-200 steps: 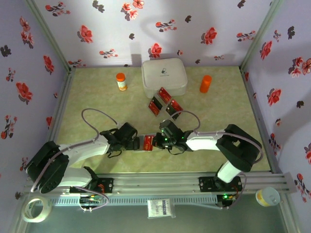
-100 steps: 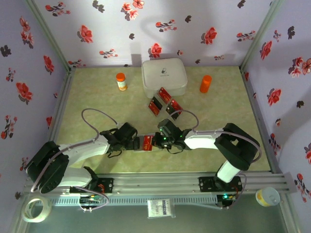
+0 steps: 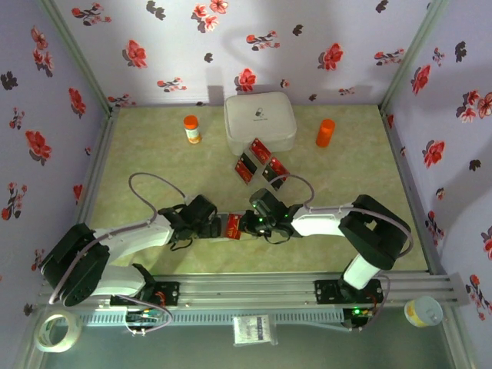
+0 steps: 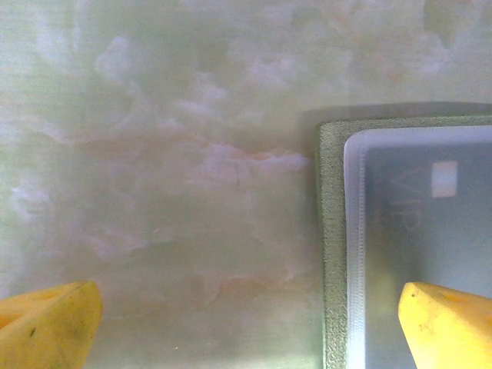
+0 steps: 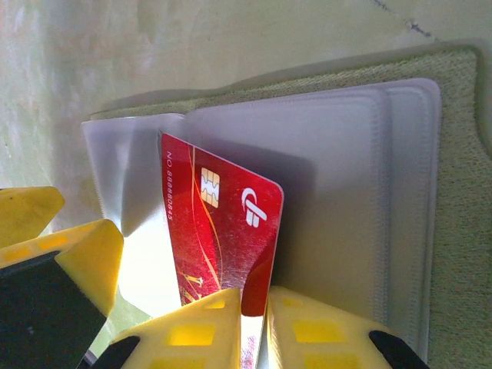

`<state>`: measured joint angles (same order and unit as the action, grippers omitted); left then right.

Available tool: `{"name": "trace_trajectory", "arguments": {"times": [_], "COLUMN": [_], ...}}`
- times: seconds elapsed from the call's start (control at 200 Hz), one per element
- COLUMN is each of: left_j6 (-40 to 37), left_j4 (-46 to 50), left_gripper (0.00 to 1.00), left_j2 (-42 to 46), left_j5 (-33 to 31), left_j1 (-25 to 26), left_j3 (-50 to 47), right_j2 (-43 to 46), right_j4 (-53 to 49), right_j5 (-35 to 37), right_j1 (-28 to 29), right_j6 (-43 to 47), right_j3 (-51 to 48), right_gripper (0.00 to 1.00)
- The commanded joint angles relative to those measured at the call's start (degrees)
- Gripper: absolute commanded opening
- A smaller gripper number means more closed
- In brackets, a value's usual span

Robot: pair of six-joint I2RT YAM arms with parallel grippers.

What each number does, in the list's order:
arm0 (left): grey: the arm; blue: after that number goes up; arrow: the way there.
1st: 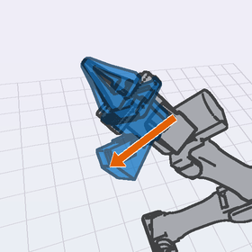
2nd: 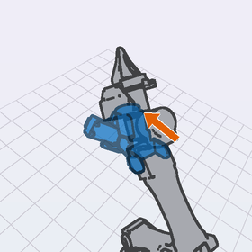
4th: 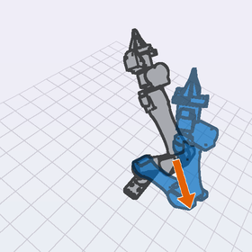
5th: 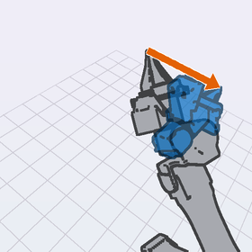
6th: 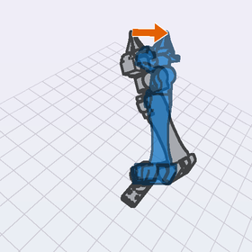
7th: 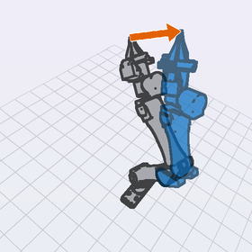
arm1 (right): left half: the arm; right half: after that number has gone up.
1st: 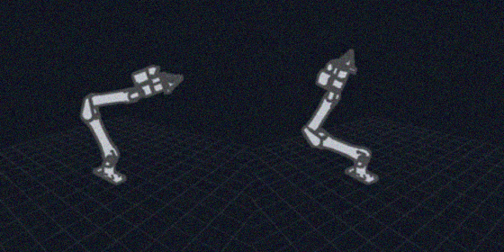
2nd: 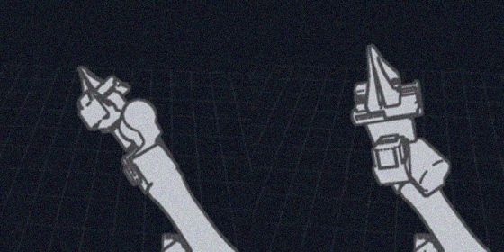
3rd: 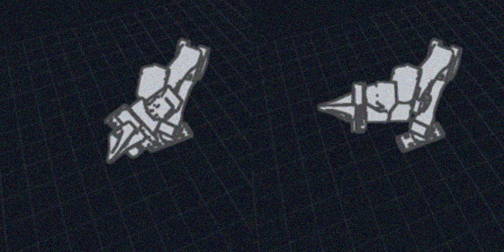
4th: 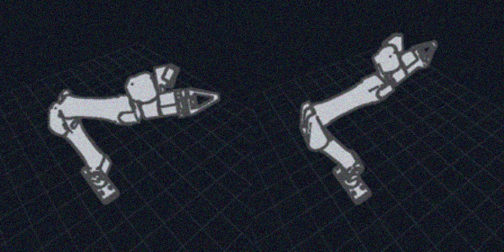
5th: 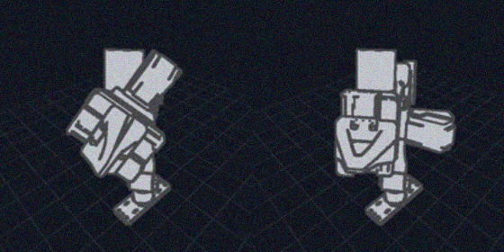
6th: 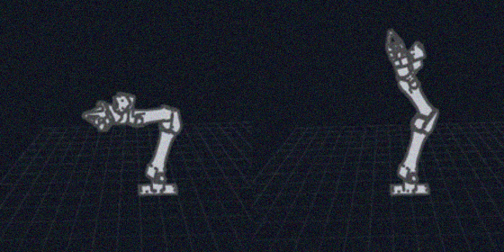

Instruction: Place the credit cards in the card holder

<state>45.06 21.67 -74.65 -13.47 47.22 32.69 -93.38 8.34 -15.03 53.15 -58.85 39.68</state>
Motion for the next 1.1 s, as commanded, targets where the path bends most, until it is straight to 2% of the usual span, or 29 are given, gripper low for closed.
{"name": "trace_trajectory", "arguments": {"times": [0.0, 0.39, 0.635, 1.1], "left_j6": [-0.4, -0.2, 0.0, 0.0], "left_j4": [-0.1, -0.5, -0.6, -1.1], "left_gripper": [1.00, 0.99, 0.99, 0.99], "left_j2": [0.5, 0.2, 0.2, -0.3], "left_j5": [-0.2, -0.1, 0.0, 0.3], "left_j1": [-0.5, -0.5, -0.5, -0.4], "left_j3": [-0.9, -1.2, -1.4, -1.4], "right_j2": [0.2, 1.5, 1.7, 1.0], "right_j4": [1.2, 11.1, 17.9, 21.7], "right_j5": [-0.9, -1.3, -1.4, -1.9], "right_j1": [0.0, -1.1, -1.7, -1.8], "right_j6": [-1.3, -5.2, -7.8, -8.2], "right_j3": [-1.6, -6.0, -9.1, -9.4], "right_gripper": [0.16, 0.16, 0.26, 0.21]}}
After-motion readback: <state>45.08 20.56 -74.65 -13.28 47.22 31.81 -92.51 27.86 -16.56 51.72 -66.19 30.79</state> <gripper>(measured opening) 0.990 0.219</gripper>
